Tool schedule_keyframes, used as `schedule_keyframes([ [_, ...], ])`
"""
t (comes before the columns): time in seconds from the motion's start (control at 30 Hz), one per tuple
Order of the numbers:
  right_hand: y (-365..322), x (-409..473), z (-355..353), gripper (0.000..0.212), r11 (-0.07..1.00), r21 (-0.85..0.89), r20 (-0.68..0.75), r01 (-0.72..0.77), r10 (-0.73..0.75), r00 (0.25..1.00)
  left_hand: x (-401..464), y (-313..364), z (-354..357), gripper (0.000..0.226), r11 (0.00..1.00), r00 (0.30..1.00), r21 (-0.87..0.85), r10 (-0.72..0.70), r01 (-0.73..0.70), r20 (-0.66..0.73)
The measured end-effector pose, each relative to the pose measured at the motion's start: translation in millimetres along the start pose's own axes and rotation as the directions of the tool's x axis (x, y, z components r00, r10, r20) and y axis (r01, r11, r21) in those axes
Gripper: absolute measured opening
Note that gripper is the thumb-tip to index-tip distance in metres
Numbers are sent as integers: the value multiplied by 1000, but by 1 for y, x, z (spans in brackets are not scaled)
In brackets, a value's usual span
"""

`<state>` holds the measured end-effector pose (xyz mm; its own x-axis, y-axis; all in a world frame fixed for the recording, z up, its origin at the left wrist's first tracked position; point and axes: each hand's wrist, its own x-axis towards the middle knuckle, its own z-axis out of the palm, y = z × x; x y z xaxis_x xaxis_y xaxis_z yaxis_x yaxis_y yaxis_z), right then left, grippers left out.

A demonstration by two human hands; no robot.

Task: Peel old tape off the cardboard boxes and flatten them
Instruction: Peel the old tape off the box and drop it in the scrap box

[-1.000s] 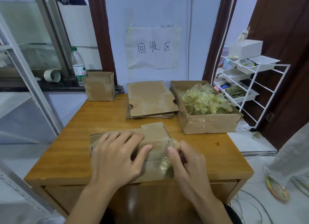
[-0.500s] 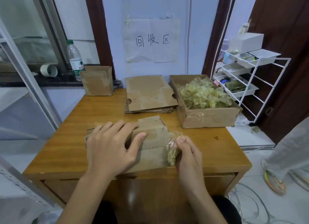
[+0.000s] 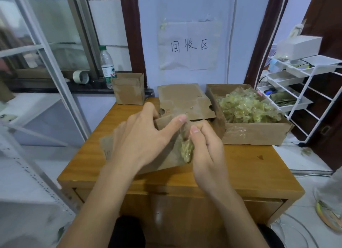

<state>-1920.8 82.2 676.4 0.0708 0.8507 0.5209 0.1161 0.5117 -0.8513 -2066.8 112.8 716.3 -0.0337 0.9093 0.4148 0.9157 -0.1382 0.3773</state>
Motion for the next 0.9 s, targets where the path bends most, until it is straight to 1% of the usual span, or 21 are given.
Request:
schedule_keyframes([
  [0.07,-1,6,0,32,1000,-3,15,-9,9,1000,6,0,3,61,999,999,-41,6,-8,-46],
  [0.17,6,8,0,35,996,-32,-14,-85,84,996,9,-7,15,55,997,994,-77,-8,0,-109],
  [0.27,8,3,3,35,978,44,-75,-204,206,976,7,-9,20,57,996,987,-82,-48,36,-156],
  [0.33,9,0,5,37,956,117,-83,-268,279,957,1,-11,21,50,992,979,-115,-75,54,-190],
  [0.4,10,-3,7,35,948,148,-75,-281,294,953,-5,-15,21,46,987,965,-148,-95,60,-243],
  [0.5,8,-2,15,34,960,136,-123,-246,263,957,-12,-24,22,44,965,952,-243,-159,95,-260],
  [0.57,6,3,17,34,982,59,-138,-178,184,973,-14,-33,23,45,943,953,-302,-208,136,-221],
  [0.63,4,12,16,33,992,-57,-98,-114,108,989,-15,-43,27,51,906,964,-398,-218,142,-152],
  [0.7,3,21,11,30,986,-151,-18,-72,70,997,-19,-51,29,54,852,976,-509,-197,125,-91],
  [0.8,1,28,9,26,971,-240,71,4,13,997,-22,-54,26,55,847,983,-527,-151,76,-101],
  [0.9,2,31,11,23,968,-251,48,21,-9,999,-15,-56,20,56,848,987,-525,-136,73,-82],
])
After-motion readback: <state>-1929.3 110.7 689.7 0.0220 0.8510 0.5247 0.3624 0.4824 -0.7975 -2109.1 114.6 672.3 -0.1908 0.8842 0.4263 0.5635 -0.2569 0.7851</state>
